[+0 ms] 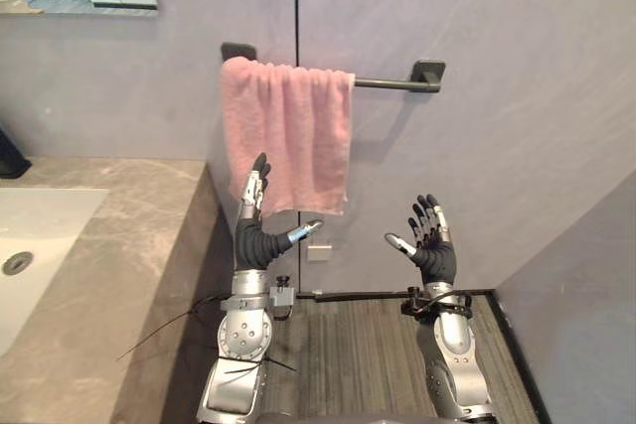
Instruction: Organize washtable
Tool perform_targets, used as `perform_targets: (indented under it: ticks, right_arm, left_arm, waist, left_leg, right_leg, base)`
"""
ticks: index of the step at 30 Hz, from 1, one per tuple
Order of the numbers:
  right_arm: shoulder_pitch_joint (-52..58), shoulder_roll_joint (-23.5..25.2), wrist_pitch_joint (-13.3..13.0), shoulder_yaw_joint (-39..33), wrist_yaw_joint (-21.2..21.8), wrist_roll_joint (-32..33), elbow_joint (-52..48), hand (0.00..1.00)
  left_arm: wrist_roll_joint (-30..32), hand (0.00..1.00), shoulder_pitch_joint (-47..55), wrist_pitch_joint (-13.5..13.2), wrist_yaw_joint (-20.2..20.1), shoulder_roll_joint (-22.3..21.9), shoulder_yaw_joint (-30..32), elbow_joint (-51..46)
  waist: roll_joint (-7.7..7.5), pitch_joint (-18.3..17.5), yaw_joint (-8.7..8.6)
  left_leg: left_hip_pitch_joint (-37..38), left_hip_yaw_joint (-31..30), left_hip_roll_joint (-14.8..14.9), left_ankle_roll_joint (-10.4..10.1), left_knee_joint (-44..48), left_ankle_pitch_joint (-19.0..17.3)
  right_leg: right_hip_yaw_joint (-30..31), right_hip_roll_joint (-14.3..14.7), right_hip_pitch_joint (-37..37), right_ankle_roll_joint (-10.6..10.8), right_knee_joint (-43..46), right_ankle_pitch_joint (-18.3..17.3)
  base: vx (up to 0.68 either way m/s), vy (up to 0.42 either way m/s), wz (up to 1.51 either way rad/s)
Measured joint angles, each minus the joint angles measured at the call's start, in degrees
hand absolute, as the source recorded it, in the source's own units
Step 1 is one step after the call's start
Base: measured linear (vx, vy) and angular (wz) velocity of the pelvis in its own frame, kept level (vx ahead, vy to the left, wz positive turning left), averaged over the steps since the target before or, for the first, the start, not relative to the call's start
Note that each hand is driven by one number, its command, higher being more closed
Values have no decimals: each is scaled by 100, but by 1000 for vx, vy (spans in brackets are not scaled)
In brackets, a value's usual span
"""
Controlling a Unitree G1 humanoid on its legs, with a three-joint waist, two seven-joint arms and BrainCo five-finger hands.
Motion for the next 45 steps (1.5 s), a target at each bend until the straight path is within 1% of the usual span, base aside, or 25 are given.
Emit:
perform_targets:
  ticks: [1,2,3,4,5,6,9,11,13,14,15,16,18,19,21,24,27,28,29,32,36,38,42,43,45]
  right_arm:
    - [0,0,0,0,2,35,0,0]
    - [3,0,0,6,3,93,0,0]
    - [16,3,-6,3,2,93,2,0]
    - [68,-11,-2,4,-2,94,12,0]
    - [150,-70,-4,-28,-23,92,6,0]
    - [189,-142,-4,-30,-24,92,4,0]
    - [211,-179,2,-23,-24,90,0,0]
    - [208,-172,2,-19,-23,89,-36,0]
    - [203,-179,1,-24,-26,87,-168,0]
    - [183,-178,-2,-22,-28,86,-291,0]
    - [111,-170,-2,-21,-35,87,-354,0]
    - [-33,-153,-15,-56,-69,88,-382,0]
    - [-107,-161,-19,-138,-143,88,-387,0]
    - [-95,-145,-8,-219,-162,87,-380,0]
    - [-31,-41,-4,-249,-168,73,-474,0]
    - [-26,17,3,-266,-157,38,-507,0]
    - [-44,18,74,-238,-138,-62,-492,0]
    - [-53,19,99,-240,-139,-85,-491,0]
    - [-85,21,155,-241,-142,-103,-481,0]
    - [-234,13,267,-242,-154,-134,-477,0]
    - [-577,-10,418,-223,-208,-137,-471,0]
    - [-783,-46,447,-180,-273,-134,-370,0]
    - [-1161,-150,535,89,-311,-117,-200,0]
    - [-1309,-154,535,202,-360,-103,-198,0]
    - [-1665,-156,534,356,-410,-38,-194,0]
  left_arm:
    - [80,0,-5,-6,52,-10,5,-2]
    - [174,0,6,-23,163,-26,11,-13]
    - [269,0,19,-27,249,-34,11,-14]
    - [322,0,63,-5,250,-94,-3,3]
    - [385,0,178,-7,250,-159,-9,-80]
    - [445,0,230,-7,247,-240,-12,-162]
    - [581,0,230,-3,289,-286,32,-303]
    - [601,0,252,4,353,-288,103,-431]
    - [715,0,256,20,402,-306,365,-536]
    - [773,0,251,59,504,-313,591,-599]
    - [824,0,238,116,576,-295,799,-677]
    - [839,0,235,191,749,-260,1084,-833]
    - [928,0,232,263,889,-263,1196,-1018]
    - [1034,0,234,291,1008,-243,1293,-1218]
    - [1150,0,218,355,1137,-225,1454,-1421]
    - [1199,0,203,441,1149,-233,1605,-1427]
    - [1182,0,201,558,1113,-229,1827,-1419]
    - [1168,0,200,578,1104,-221,1872,-1412]
    - [1057,0,196,591,1074,-187,1929,-1353]
    - [386,0,-65,614,829,-56,1958,-896]
    - [-194,0,-547,825,629,189,1969,-345]
    - [-389,0,-826,891,591,297,1977,-96]
    - [-496,0,-1475,1032,611,540,1970,359]
    - [-603,0,-1688,1054,632,621,1969,486]
    - [-685,0,-2160,1090,725,842,1971,766]
  waist:
    - [4,-3,-21]
    - [-26,-18,-87]
    - [-100,-43,-123]
    - [-23,-76,-116]
    - [47,-163,-103]
    - [129,-189,-106]
    - [194,-199,-96]
    - [162,-189,-91]
    - [120,-183,-88]
    - [73,-168,-79]
    - [-2,-98,-83]
    - [-118,-14,-66]
    - [-32,-42,-46]
    - [36,-65,53]
    - [-70,-120,41]
    - [-142,-189,29]
    - [-138,-219,62]
    - [-165,-243,61]
    - [-162,-285,58]
    - [-135,-333,47]
    - [-108,-394,35]
    - [-32,-348,35]
    - [21,-329,33]
    - [53,-278,38]
    - [68,-71,43]
  left_leg:
    - [12,-25,53,-54,17,-30]
    - [4,-90,120,-181,60,-102]
    - [14,-184,117,-360,144,-211]
    - [38,-257,174,-395,169,-234]
    - [52,-345,292,-468,92,-184]
    - [51,-377,362,-611,-61,-66]
    - [88,-533,480,-760,-285,164]
    - [164,-678,553,-767,-248,171]
    - [91,-700,599,-755,-34,179]
    - [-102,-680,579,-692,300,219]
    - [-374,-667,505,-568,786,297]
    - [-635,-525,449,-472,887,143]
    - [-625,-466,479,-401,411,270]
    - [-571,-438,522,-538,215,322]
    - [-564,-350,377,-540,184,319]
    - [-557,-265,140,-507,112,308]
    - [-567,-146,30,-433,86,315]
    - [-567,-117,10,-405,55,333]
    - [-580,-50,2,-379,5,350]
    - [-691,4,7,-345,-34,392]
    - [-957,76,17,-348,-196,552]
    - [-1078,93,22,-343,-209,603]
    - [-1366,128,30,-356,-345,811]
    - [-1460,130,61,-367,-383,865]
    - [-1605,129,95,-388,-390,936]
  right_leg:
    - [22,62,-11,-6,-251,7]
    - [141,148,-14,-106,-911,129]
    - [284,180,6,-133,-1276,540]
    - [189,266,81,-169,-1271,525]
    - [27,363,162,-266,-1354,469]
    - [-102,407,159,-359,-1331,410]
    - [-365,502,269,-536,-1315,306]
    - [-504,577,479,-654,-1310,237]
    - [-556,617,603,-683,-1334,220]
    - [-554,597,657,-684,-1424,220]
    - [-534,522,745,-684,-1551,220]
    - [-454,424,811,-677,-1684,224]
    - [-463,449,803,-654,-1675,238]
    - [-403,489,815,-622,-1675,229]
    - [-364,335,877,-467,-1794,284]
    - [-296,130,960,-224,-2079,430]
    - [-199,45,1007,-111,-2345,599]
    - [-172,29,1003,-90,-2390,620]
    - [-135,26,978,-101,-2476,691]
    - [-103,39,886,-76,-2601,801]
    - [-34,71,592,-92,-2721,967]
    - [-8,79,451,-107,-2721,1021]
    - [20,97,38,-147,-2717,1150]
    - [23,130,-89,-210,-2705,1203]
    - [30,150,-273,-214,-2623,1209]
  base:
    - [90,-246,15]
    - [94,-286,32]
    - [118,-308,37]
    - [189,-295,38]
    - [219,-282,38]
    - [215,-270,39]
    - [191,-253,49]
    - [111,-154,57]
    - [91,-111,45]
    - [47,-17,33]
    - [13,3,30]
    - [-12,23,14]
    - [0,45,-9]
    - [26,155,-19]
    - [41,187,-4]
    - [12,177,2]
    - [1,147,-8]
    - [-11,113,-14]
    - [-13,85,-15]
    - [-41,37,-10]
    - [-70,2,-8]
    - [-57,3,-5]
    - [-29,-10,-5]
    - [-52,-21,-3]
    - [-95,-27,-4]
